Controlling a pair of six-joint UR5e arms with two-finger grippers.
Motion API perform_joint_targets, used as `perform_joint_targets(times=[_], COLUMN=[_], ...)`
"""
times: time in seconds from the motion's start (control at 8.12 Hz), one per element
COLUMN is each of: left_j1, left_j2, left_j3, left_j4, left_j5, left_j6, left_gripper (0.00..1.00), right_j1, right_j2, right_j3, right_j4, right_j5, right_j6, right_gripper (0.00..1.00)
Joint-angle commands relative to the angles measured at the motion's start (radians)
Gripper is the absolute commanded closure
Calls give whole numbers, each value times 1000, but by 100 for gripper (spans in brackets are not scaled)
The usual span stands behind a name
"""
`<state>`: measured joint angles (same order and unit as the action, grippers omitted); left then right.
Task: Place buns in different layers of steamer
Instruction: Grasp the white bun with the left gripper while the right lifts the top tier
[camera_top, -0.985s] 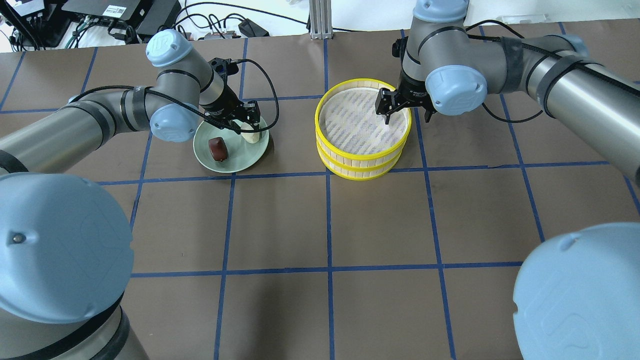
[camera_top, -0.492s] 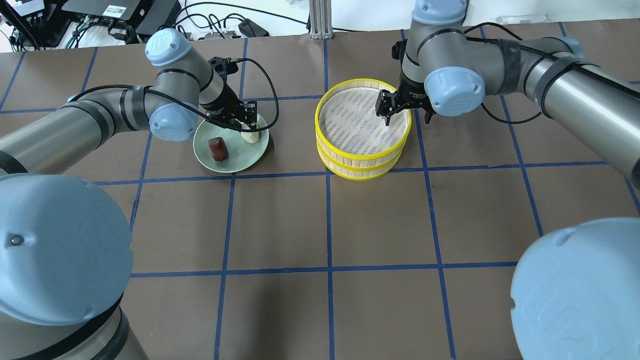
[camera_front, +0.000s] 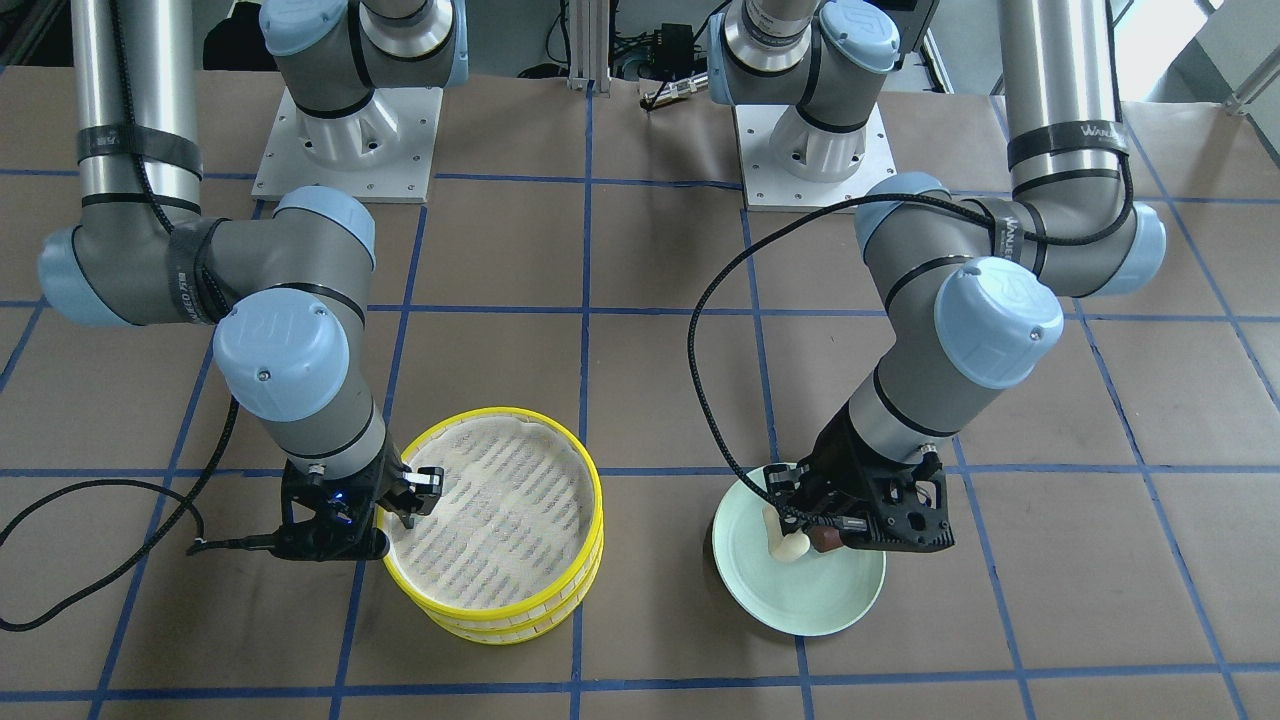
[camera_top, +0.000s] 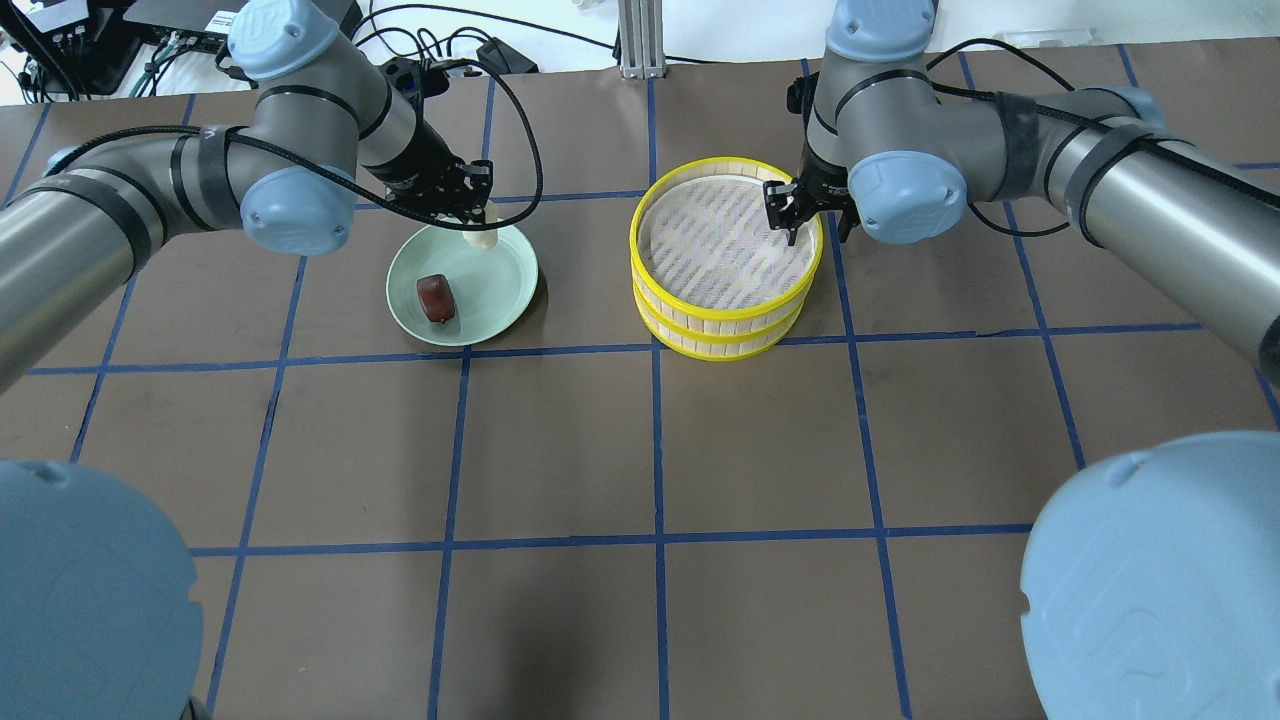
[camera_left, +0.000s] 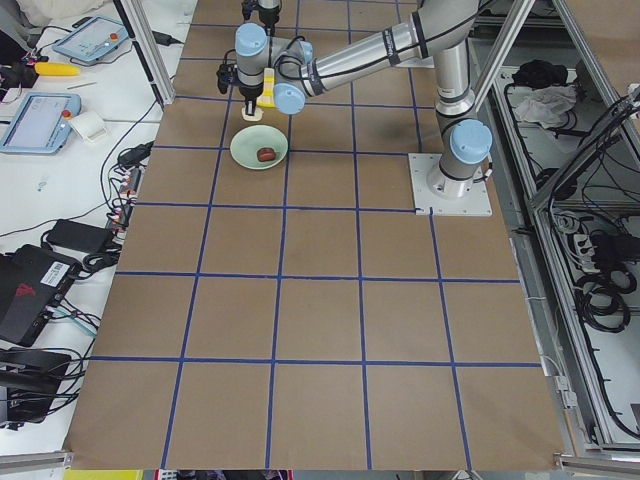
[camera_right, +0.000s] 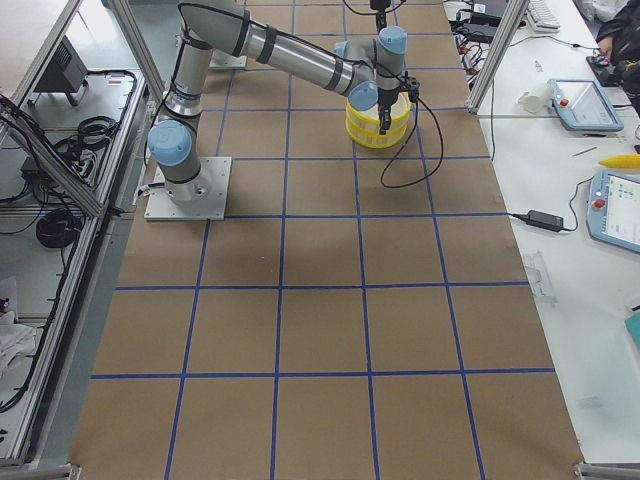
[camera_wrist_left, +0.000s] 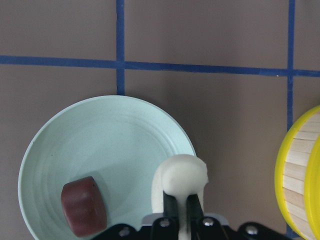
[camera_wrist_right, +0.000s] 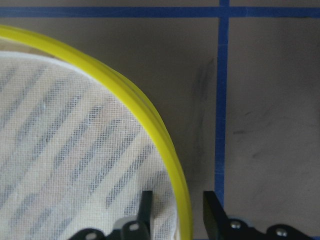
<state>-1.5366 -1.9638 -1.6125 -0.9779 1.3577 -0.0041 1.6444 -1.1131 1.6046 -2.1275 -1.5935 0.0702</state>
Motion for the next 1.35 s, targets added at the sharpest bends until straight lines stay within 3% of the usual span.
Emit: perform_joint_targets(times=[0.0,0.12,0.74,0.86,0.98,1.23], left_j1=[-3,-8,-20,-20,-20,-69], left_j2=[72,86,114,114,114,108], left_j3=[0,0,0,0,0,0], left_j4=[-76,-85,-100,-100,-99,-87], left_j5=[17,23,24,23,17,-17], left_j6=[-7,-10,-22,-22,-23,-48], left_gripper=[100,100,100,100,100,100], right_j1=[-3,-20,-26,-29,-35,-144], right_j2=[-7,-13,-65,-100,-118,-160], right_j3=[8,8,-9,-20,-32,-44], right_j4=[15,55,70,89,140,167], right_j5=[-15,-17,3,51,46,21], right_j6=[-4,-9,-3,-3,-3,-128], right_gripper=[94,100,100,100,100,100])
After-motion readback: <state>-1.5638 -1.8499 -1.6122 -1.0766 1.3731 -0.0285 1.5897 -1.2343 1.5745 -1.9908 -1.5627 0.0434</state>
